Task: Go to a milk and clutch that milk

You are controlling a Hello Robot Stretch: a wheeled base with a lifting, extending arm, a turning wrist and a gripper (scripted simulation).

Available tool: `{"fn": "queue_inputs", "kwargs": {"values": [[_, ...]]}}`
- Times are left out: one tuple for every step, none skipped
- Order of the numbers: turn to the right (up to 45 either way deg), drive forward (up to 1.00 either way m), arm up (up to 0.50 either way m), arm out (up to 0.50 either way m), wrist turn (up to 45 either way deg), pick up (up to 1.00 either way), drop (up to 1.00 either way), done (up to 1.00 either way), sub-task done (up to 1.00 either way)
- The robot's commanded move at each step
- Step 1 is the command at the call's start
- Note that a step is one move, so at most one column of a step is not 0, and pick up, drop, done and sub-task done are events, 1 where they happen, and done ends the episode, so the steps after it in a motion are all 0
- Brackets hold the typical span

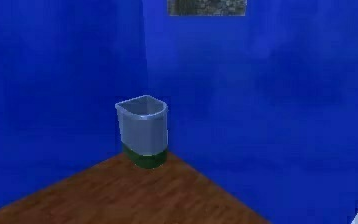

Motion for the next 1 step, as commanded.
{"fn": "queue_inputs", "kwargs": {"values": [[-9.0, 0.00, 0.00, 0.00, 0.0, 0.00, 0.00, 0.00, 0.00]]}}
